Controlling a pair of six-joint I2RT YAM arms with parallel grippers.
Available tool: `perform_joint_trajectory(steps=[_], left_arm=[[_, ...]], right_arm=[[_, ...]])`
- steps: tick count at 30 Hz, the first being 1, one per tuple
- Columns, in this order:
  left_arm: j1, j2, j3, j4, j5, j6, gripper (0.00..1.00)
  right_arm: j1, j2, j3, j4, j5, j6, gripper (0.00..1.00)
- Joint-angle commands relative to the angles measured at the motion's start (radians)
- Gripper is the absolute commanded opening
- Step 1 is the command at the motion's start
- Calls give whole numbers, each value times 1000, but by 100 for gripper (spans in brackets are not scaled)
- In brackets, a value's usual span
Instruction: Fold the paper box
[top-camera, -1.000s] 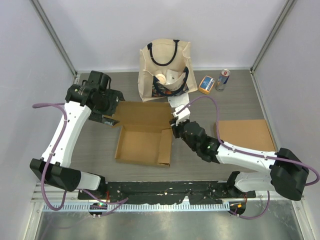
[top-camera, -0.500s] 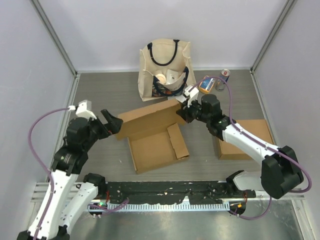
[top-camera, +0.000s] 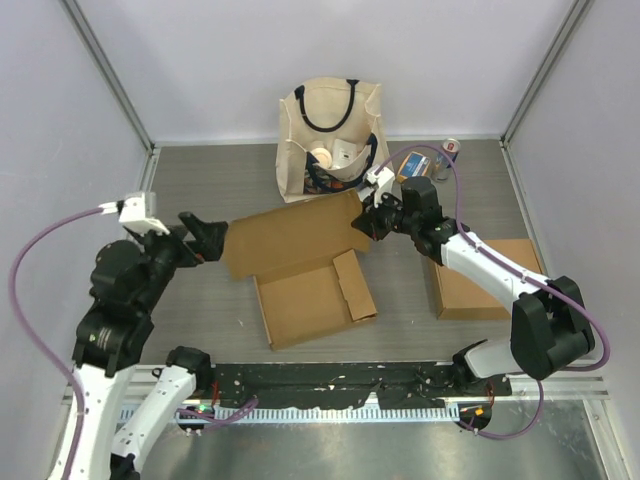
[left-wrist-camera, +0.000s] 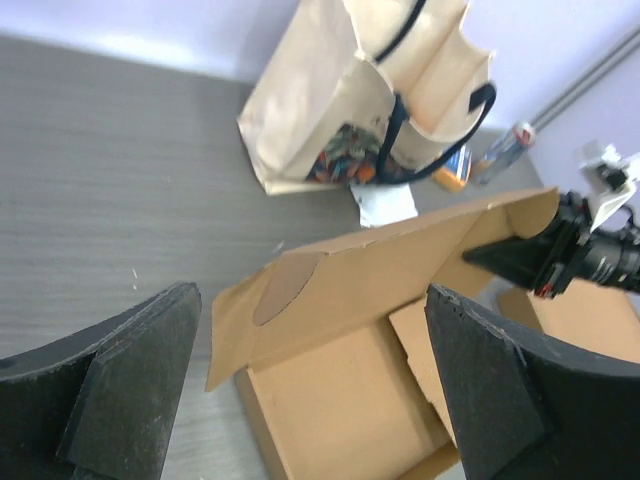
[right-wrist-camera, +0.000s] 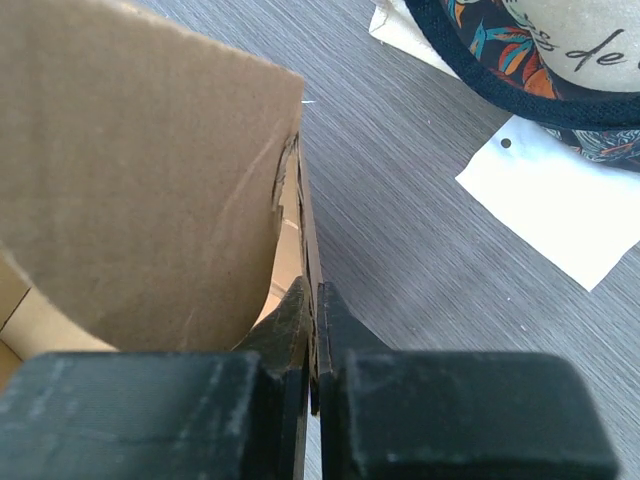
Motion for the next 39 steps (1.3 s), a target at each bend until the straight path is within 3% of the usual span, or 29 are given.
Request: perform_joint_trajectory(steps=[1, 5, 10, 13, 19, 22, 23, 26, 28, 29, 33, 35, 37, 39], left_arm=[[4, -49, -38, -42, -67, -15, 96], [3, -65, -182, -21, 55, 8, 88], [3, 51, -210, 8, 17, -21, 100], [4, 98, -239, 135, -11, 17, 100], [4, 246, -293, 268, 121, 135, 99], [3, 303, -251, 236, 158, 171, 81], [3, 306, -244, 230, 151, 178, 65], [3, 286, -250, 222, 124, 188, 46], [3, 274, -247, 208, 98, 185, 40], [3, 271, -242, 202, 88, 185, 35], [3, 274, -239, 196, 54, 203, 20], [3, 291, -231, 193, 57, 206, 5], [3, 296, -231, 193, 72, 212, 3], [3, 293, -231, 190, 83, 215, 1]], right_arm=[[-1, -14, 24, 32, -6, -8, 1], [-12, 13, 40, 32, -36, 0, 1], [-18, 11, 33, 38, -67, 4, 1], [-21, 8, 35, 35, -82, 4, 1], [-24, 19, 49, 23, -125, 7, 1], [-24, 25, 44, 20, -124, 6, 1], [-24, 26, 40, 24, -119, 6, 1], [-24, 28, 29, 44, -96, 26, 1], [-24, 31, 36, 40, -64, 76, 2], [-23, 29, 47, 11, -31, 125, 5], [-15, 10, 119, -210, 211, 364, 48], [-8, -68, 98, -340, 310, 432, 59], [3, -143, 49, -431, 506, 445, 75], [52, -239, 12, -546, 591, 426, 78]])
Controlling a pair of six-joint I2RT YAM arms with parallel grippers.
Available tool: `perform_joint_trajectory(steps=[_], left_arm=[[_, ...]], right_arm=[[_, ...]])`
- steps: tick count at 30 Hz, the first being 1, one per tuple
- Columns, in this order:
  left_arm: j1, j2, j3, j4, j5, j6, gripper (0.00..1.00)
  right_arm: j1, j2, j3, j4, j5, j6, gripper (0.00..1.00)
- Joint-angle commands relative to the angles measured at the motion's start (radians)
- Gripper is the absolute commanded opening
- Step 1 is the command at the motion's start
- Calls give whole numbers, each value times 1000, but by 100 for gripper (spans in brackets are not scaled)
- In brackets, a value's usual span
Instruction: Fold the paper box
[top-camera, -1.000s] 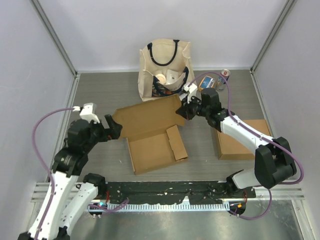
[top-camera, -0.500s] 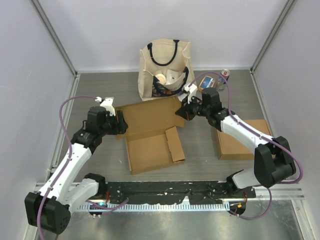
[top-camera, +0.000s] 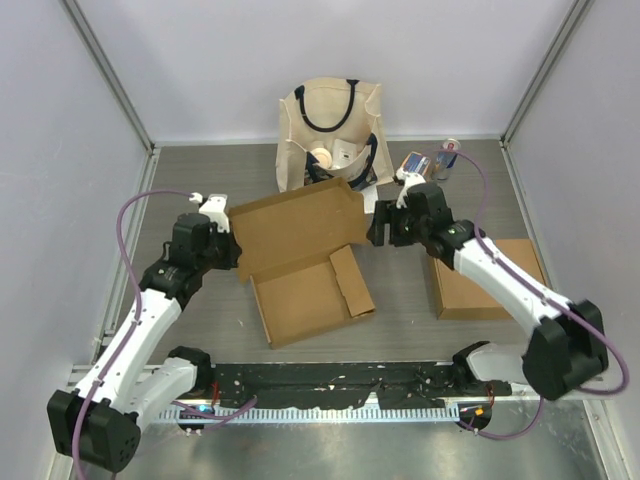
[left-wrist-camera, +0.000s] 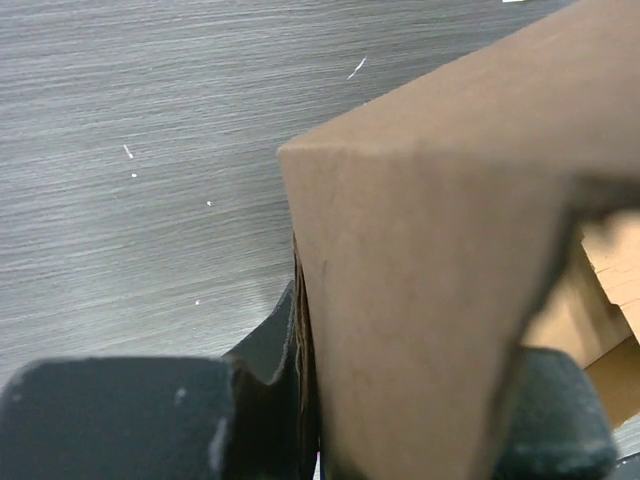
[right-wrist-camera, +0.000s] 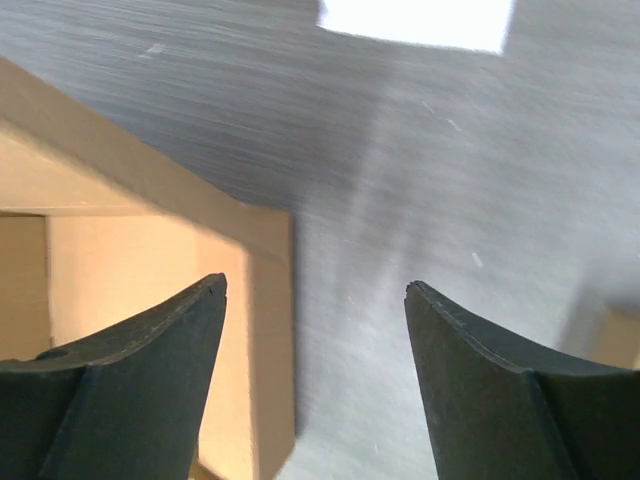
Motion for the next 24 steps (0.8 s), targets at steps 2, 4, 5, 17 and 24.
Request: perform_joint_trajectory(steps=[2, 4, 5, 17, 24], left_arm=[[5, -28, 43, 35, 36, 38, 1], [5, -47, 33, 50, 39, 43, 1], [5, -51, 24, 58, 42, 43, 1], [1, -62, 23, 67, 79, 33, 0], [3, -79, 23, 59, 71, 24, 0]], right_arm=[[105, -233, -96, -243, 251, 51, 80], [138, -289, -153, -142, 59, 45, 85], [142, -287, -186, -46, 14, 55, 85], [447, -14, -242, 166, 456, 118, 66], [525, 55, -242, 140, 605, 144, 41]])
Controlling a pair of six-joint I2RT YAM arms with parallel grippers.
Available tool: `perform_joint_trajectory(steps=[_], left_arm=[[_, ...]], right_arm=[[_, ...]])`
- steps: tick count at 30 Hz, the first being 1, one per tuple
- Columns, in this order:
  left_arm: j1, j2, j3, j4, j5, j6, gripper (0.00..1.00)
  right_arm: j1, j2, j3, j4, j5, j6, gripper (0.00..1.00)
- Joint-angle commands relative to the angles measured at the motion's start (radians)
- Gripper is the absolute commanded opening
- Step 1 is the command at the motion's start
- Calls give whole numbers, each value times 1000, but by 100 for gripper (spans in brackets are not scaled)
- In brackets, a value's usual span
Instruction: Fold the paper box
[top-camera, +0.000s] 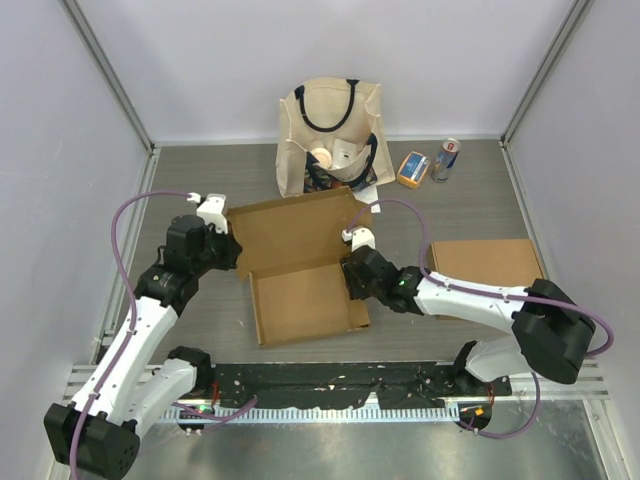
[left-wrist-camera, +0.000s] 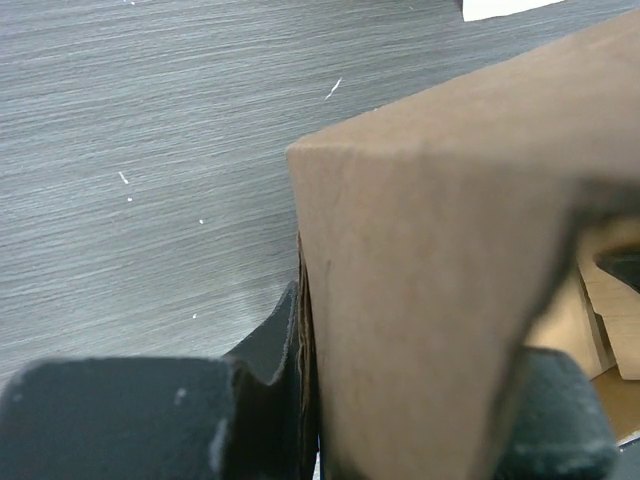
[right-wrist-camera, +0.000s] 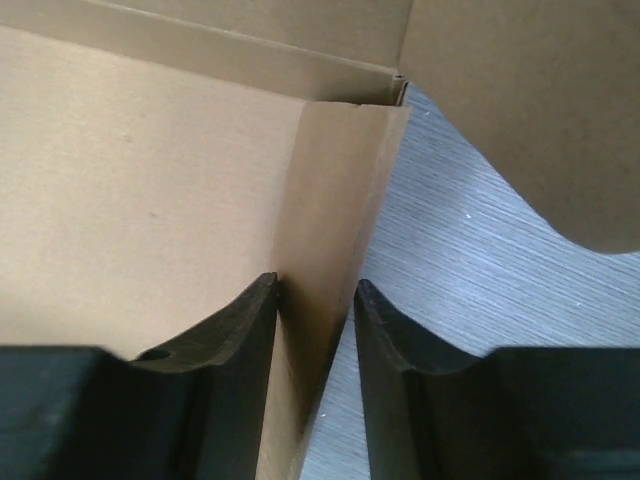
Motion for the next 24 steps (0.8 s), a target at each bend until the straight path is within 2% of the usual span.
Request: perform_joint_trajectory(steps=[1, 2, 3, 4, 6, 8, 11, 12, 14, 15, 16, 17, 19, 20, 21, 22, 24], left_arm=[[2, -28, 20, 52, 27, -26, 0], [2, -30, 20, 52, 24, -33, 0], [3, -30, 20, 50, 12, -41, 0], [2, -30, 29, 43, 2, -62, 0], [2, -27, 38, 14, -30, -81, 0], [2, -28, 50, -2, -62, -121, 0], [3, -31, 61, -14, -73, -136, 0], [2, -33, 62, -13, -73, -136, 0], [2, -37, 64, -16, -74, -135, 0], [2, -41, 63, -17, -74, -133, 0], [2, -48, 59, -17, -77, -132, 0], [3, -53, 56, -17, -78, -132, 0], [2, -62, 43, -13, -88, -129, 0], [2, -62, 43, -11, -91, -129, 0], [3, -61, 43, -14, -91, -126, 0], [2, -61, 43, -16, -120, -124, 0], [3, -56, 47, -20, -133, -122, 0]], right_arm=[[57, 62, 22, 17, 216, 33, 35], [75, 90, 51, -9, 276, 39, 23], [103, 146, 74, -44, 334, 44, 19], [155, 186, 98, -134, 505, 62, 16], [207, 295, 160, -212, 644, 118, 5], [269, 384, 262, -371, 808, 171, 1], [336, 570, 405, -577, 927, 309, 1], [336, 598, 424, -604, 906, 329, 1], [336, 589, 386, -527, 807, 294, 1], [336, 555, 346, -458, 742, 265, 1], [330, 502, 305, -301, 679, 199, 1], [317, 401, 222, -224, 543, 171, 9], [300, 282, 153, -47, 444, 128, 30], [297, 174, 105, -8, 403, 117, 61], [295, 124, 93, 9, 372, 110, 75], [295, 78, 82, 35, 344, 99, 83], [295, -60, 70, 27, 326, 64, 86]])
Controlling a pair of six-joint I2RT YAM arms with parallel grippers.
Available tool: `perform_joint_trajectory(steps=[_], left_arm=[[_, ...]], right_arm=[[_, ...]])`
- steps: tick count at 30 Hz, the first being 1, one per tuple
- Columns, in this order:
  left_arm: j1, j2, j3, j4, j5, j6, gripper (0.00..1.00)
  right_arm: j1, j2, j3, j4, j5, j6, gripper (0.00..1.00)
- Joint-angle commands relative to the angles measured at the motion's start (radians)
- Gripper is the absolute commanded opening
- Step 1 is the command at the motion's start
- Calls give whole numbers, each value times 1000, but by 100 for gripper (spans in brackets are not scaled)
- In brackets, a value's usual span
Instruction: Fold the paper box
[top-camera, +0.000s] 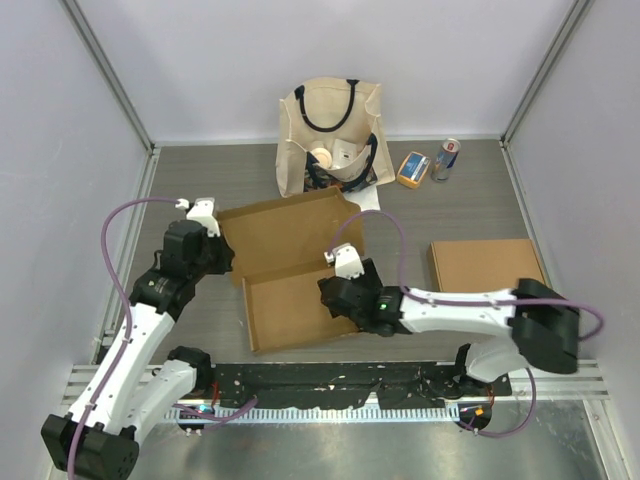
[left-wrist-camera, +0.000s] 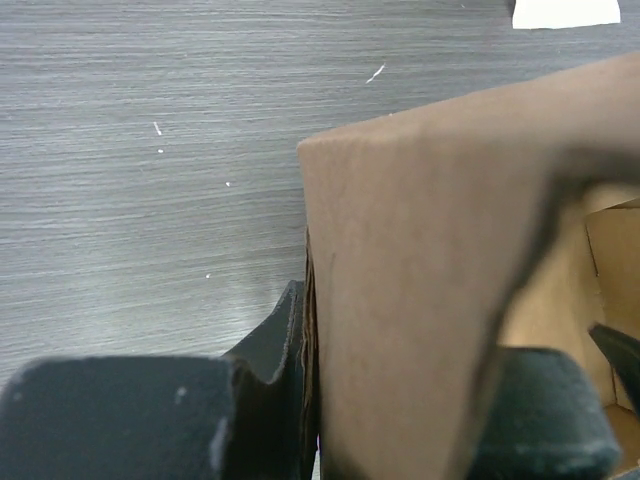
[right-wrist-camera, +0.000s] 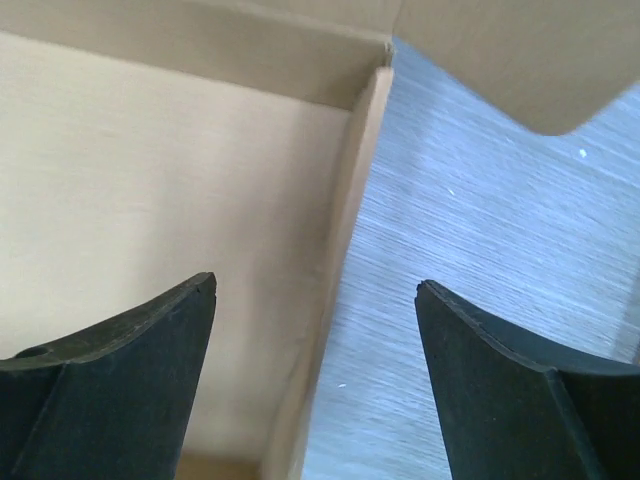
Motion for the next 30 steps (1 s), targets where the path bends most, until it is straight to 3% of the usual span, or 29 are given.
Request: perform_joint_trajectory(steps=[1, 6, 9, 10, 14, 17, 21, 25, 30], left_arm=[[1, -11, 42, 75, -32, -14, 0], [1, -7, 45, 64, -47, -5, 0], [1, -2, 45, 58, -58, -3, 0], [2, -4, 44, 57, -62, 0, 0], [1, -1, 38, 43, -81, -3, 0], [2, -7, 30, 43, -99, -3, 0], [1, -28, 15, 55, -121, -8, 0], [1, -47, 15, 54, -130, 6, 0], [1, -54, 13, 49, -118, 10, 0]], right_arm=[[2, -250, -17, 143, -152, -79, 88], [-106, -536, -33, 87, -212, -63, 91], [-370, -586, -25, 60, -313, -38, 92], [-509, -579, -16, 58, -379, -38, 92], [-805, -435, 48, 66, -542, -60, 91], [-924, -176, 159, 78, -725, -75, 87], [-912, 88, 298, 145, -749, -70, 74], [-838, 327, 519, 118, -568, -142, 77], [-828, 571, 700, 64, -510, -274, 82]])
